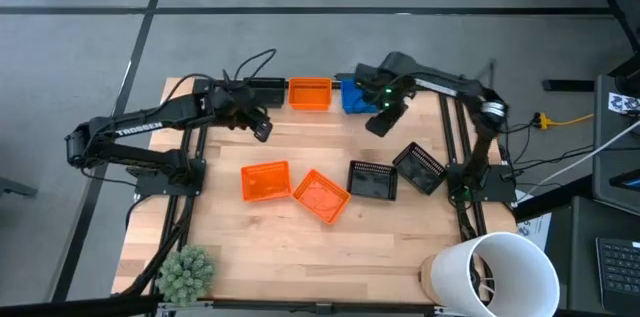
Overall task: Stack baskets by color
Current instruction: Move the bottom right black bin to the top middle of the table, then move the bottom black bin to the top middle of the table
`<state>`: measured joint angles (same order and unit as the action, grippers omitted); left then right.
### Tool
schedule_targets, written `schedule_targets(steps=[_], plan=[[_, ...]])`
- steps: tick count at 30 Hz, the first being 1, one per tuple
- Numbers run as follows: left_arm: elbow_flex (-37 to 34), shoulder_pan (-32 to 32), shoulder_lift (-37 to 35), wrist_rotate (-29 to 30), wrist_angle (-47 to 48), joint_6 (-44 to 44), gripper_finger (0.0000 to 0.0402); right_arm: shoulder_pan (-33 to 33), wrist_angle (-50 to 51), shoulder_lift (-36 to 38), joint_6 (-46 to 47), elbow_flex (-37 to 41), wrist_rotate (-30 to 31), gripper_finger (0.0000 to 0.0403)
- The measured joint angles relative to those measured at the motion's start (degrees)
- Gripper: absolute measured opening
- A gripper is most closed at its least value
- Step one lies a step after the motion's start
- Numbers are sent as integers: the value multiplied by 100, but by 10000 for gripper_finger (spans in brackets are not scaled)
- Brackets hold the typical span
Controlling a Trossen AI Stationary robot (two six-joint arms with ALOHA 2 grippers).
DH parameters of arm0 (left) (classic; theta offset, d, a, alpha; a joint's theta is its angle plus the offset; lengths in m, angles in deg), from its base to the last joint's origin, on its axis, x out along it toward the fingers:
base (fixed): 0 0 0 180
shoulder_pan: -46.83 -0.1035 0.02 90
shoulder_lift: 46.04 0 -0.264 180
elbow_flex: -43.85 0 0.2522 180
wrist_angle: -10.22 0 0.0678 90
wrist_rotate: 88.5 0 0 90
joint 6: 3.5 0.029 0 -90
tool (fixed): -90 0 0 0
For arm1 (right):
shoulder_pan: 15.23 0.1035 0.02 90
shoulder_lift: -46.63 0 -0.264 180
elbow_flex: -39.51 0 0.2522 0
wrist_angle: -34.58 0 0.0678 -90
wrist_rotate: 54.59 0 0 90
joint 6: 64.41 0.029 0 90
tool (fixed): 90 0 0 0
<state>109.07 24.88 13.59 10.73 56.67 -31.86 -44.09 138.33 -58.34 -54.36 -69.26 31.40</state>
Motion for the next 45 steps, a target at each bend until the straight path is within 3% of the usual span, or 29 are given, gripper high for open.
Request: schedule_targets(steps=[6, 14, 25, 32, 38, 43, 45], plan=[[-2, 0, 379, -15, -47, 7, 53, 244, 16, 1114, 940, 1125, -230, 122], [-2, -15, 409, 53, -46, 50, 53, 786, -384, 1668, 1781, 3053, -328, 122], [-2, -103, 162, -46, -19, 50, 53, 849, -3564, 1235, 2138, 4375, -36, 122], [-2, -103, 142, -148, -22, 42, 53, 912, -6700, 1126, 1707, 3677, -1146, 122], [-2, -102, 143, -271, -19, 15, 53, 1036, -5668, 1147, 1053, 2573, -1047, 122], [-2, -102, 143, -438, -19, 148, 53, 1037, -3868, 1145, 1200, 1955, -516, 122], [-2, -101, 143, -446, -19, 188, 53, 1051, -3104, 1146, 1310, 1872, -566, 122]])
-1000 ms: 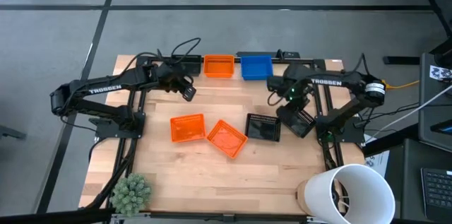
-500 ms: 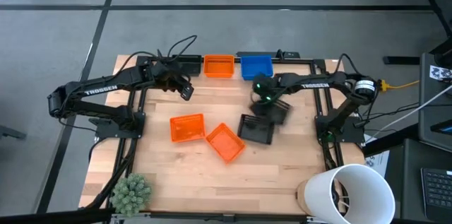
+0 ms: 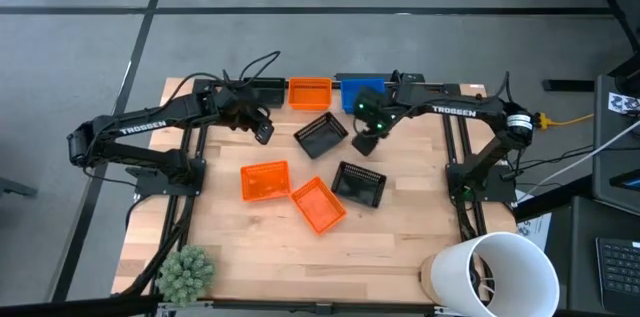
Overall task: Stack baskets by color
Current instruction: Move the bottom black bin to the top middle of the table
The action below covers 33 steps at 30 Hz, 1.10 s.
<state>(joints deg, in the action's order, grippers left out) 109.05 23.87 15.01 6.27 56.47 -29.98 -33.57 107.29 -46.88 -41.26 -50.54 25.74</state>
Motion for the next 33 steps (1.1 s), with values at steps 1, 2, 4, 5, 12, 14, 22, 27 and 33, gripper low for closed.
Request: schedule_targets(steps=[1, 2, 4, 5, 12, 14, 22, 27, 33], plan=[[0, 0, 0, -1, 2, 2, 53, 36, 336, -3, 57, -9, -66, 122], [0, -2, 0, 1, 0, 2, 53, 99, 657, -3, 81, -12, -105, 122], [0, -2, 0, 4, 2, 7, 53, 304, 1068, 6, 220, 102, -117, 122], [0, -2, 0, 12, 0, 4, 53, 427, 1201, 4, 285, 224, -114, 122], [0, 0, 0, 18, 1, 7, 53, 1315, 2113, -7, 641, 1063, -402, 122], [0, -2, 0, 20, 0, 7, 53, 1561, 2002, -5, 652, 1224, -934, 122], [0, 0, 0, 23, 0, 8, 53, 2134, -56, -25, 860, 1876, -1251, 122], [0, -1, 0, 64, -3, 4, 53, 1799, -1696, -31, 925, 2352, -786, 122], [0, -1, 0, 66, -27, 4, 53, 1028, -3704, -34, 779, 2310, -44, 122]])
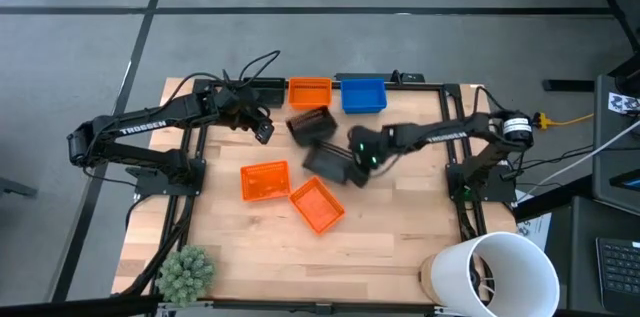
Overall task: Stack baskets by color
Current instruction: Move the bottom black bin to the top middle of the table, then stack the middle black bin on top of the top black bin
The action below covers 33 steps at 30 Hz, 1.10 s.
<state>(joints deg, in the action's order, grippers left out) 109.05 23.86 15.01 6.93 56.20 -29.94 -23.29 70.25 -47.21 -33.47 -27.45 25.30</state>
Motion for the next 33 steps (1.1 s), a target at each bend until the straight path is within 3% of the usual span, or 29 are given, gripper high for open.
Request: schedule_targets(steps=[4, 9, 15, 17, 22, 27, 33], plan=[[0, 1, 0, 0, 0, -1, 53, -101, 101, 2, -382, -393, -451, 122], [0, 64, 0, -30, 1, 0, 53, 137, 1593, 11, -770, -811, -692, 122], [0, 91, 0, -44, 6, 277, 53, 124, 3961, 14, 885, -1489, 936, 122], [0, 91, 0, -44, 6, 304, 53, 62, 4437, 63, 822, -1849, 1218, 122], [0, 86, 0, -78, 11, 310, 53, -34, 5421, 523, -345, -2600, 1643, 122], [0, 86, 0, -88, 32, 319, 53, -197, 5267, 1691, -723, -2294, 1751, 122], [0, 86, 0, -39, -23, 421, 53, -188, 3102, 3514, -359, -551, 1689, 122]])
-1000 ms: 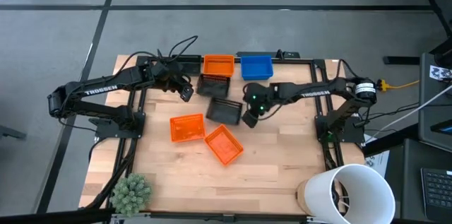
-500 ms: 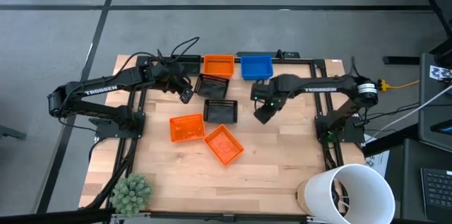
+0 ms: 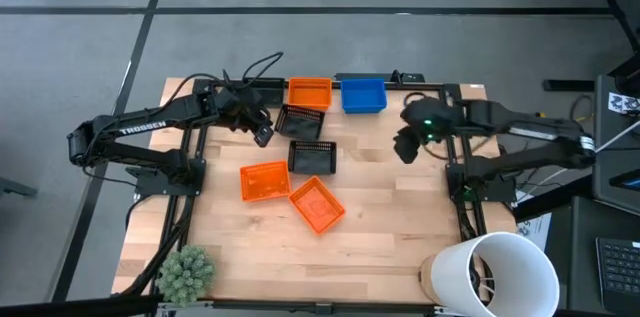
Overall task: Stack baskets by color
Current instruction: Stack the middle black bin on top of the top black bin
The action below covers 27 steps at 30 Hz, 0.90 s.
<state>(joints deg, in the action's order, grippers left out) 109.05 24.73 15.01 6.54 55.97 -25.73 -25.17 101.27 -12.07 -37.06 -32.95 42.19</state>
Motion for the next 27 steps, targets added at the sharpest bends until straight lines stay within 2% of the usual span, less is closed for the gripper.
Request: schedule_targets(steps=[4, 7, 9, 17, 22, 27], plan=[[0, -29, 238, -186, -678, 404, 53, 7, -1646, 769, 390, 1027, -96, 122], [155, -157, 546, -612, -996, 998, 53, 0, -2552, 1013, 402, 1491, -76, 122], [432, -201, 803, -678, -929, 1440, 53, 2, -2875, 1056, 385, 1639, -80, 122], [1834, -144, 1695, -715, 423, 3224, 58, 2, -2894, 1037, 367, 1685, -81, 122], [2399, -288, 2263, -580, 1620, 3786, 102, 2, -2796, 1037, 334, 1685, -82, 122], [2381, -306, 2628, -474, 1756, 4628, 147, 2, -2771, 1037, 56, 1688, -80, 122]])
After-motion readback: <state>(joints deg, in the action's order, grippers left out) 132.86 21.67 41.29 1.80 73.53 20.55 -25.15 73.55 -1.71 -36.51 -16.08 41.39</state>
